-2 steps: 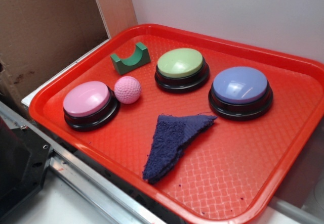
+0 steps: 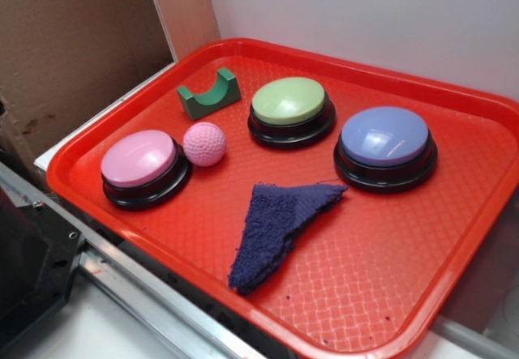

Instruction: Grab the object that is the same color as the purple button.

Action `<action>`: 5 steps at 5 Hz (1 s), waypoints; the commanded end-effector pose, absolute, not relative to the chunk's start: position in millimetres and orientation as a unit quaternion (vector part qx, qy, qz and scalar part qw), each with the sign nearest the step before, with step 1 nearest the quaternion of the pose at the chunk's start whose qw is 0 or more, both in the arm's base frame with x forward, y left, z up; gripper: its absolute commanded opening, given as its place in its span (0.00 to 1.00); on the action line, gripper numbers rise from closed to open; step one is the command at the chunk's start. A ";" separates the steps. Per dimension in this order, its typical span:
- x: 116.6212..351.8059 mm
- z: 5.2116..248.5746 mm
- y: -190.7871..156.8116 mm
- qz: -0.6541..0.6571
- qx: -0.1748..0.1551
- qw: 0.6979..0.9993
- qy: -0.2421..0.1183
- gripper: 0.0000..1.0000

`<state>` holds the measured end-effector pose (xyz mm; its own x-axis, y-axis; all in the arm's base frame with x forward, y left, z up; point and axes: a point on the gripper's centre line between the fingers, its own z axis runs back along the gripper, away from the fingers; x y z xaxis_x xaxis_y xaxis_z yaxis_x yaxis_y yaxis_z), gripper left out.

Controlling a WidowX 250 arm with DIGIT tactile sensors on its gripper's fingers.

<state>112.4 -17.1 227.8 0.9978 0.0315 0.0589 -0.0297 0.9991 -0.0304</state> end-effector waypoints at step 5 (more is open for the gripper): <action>191.7 139.1 -103.2 0.057 -0.081 0.990 -0.099 1.00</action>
<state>186.1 -102.1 125.2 0.9815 0.1293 0.1411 -0.1071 0.9821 -0.1550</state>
